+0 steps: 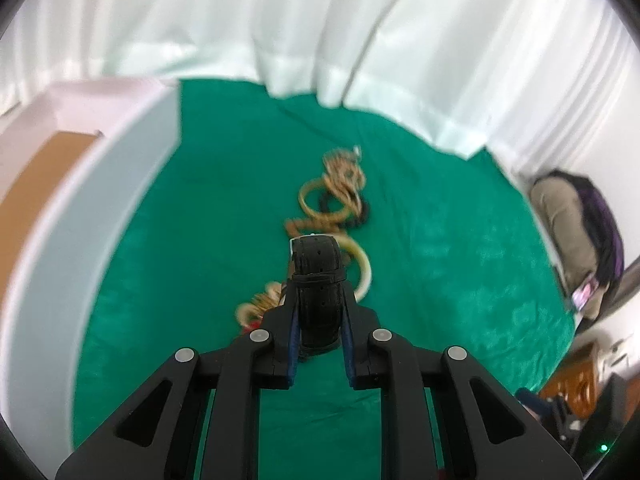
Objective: Organize jewelry
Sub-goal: 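Grasp the black watch with the left tool while the right tool grasps the red bead bracelet, then carry the watch and bracelet into the white box and open both tools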
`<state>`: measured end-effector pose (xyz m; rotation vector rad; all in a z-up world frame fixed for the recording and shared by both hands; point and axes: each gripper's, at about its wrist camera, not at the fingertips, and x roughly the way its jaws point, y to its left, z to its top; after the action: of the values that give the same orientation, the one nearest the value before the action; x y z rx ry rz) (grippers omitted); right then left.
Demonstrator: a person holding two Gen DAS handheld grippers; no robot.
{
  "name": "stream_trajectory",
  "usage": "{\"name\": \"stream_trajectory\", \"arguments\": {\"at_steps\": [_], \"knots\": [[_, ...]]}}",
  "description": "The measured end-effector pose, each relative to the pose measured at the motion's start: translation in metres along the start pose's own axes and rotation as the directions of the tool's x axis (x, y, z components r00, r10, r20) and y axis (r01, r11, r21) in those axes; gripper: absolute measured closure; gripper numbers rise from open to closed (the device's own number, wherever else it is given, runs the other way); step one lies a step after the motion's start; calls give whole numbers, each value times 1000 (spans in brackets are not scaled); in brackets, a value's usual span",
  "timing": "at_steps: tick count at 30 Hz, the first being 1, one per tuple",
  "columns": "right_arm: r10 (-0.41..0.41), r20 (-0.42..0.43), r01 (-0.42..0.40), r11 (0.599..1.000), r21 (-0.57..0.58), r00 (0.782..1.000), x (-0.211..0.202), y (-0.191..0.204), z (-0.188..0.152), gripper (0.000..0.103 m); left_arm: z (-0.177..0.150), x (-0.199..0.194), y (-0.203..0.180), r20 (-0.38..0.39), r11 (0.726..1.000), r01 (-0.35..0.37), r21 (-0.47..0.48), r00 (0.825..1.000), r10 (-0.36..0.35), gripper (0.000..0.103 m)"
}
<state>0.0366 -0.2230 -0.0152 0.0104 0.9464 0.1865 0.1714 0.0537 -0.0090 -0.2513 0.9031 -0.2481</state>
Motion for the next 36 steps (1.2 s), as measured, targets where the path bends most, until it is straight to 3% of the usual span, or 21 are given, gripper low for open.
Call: {"name": "stream_trajectory", "arguments": {"at_steps": [4,8,10,11,12,16,22,24,25,36], "knots": [[51,13,-50,998,-43,999,7,16,19,0,-3,-31,24,42,998,-47,-35,998,48,86],[214,-47,-217,974,-65,976,34,42,44,1,-27,-51,48,59,990,-128,-53,990,131,86],[295,-108,-303,950,-72,949,59,60,61,19,-42,-56,60,47,987,-144,-70,988,148,86],[306,-124,-317,945,-78,944,67,67,65,34,-49,-57,65,41,986,-149,-75,988,152,86],[320,-146,-334,938,-89,936,81,77,73,39,-57,-60,71,36,984,-156,-83,987,160,86],[324,-178,-347,931,-117,929,119,108,91,54,-73,-64,83,30,979,-174,-102,984,178,86],[232,-227,-271,949,-158,946,171,133,102,70,-84,-63,96,22,979,-169,-116,985,173,86],[191,-205,-231,954,-193,960,173,136,103,89,-87,-61,96,17,979,-168,-111,985,171,86],[179,-212,-222,955,-198,961,172,135,103,93,-88,-61,96,14,980,-164,-109,986,166,86],[328,-150,-346,930,-123,933,104,118,134,93,-88,-71,93,33,986,-128,-105,991,132,86]]}}
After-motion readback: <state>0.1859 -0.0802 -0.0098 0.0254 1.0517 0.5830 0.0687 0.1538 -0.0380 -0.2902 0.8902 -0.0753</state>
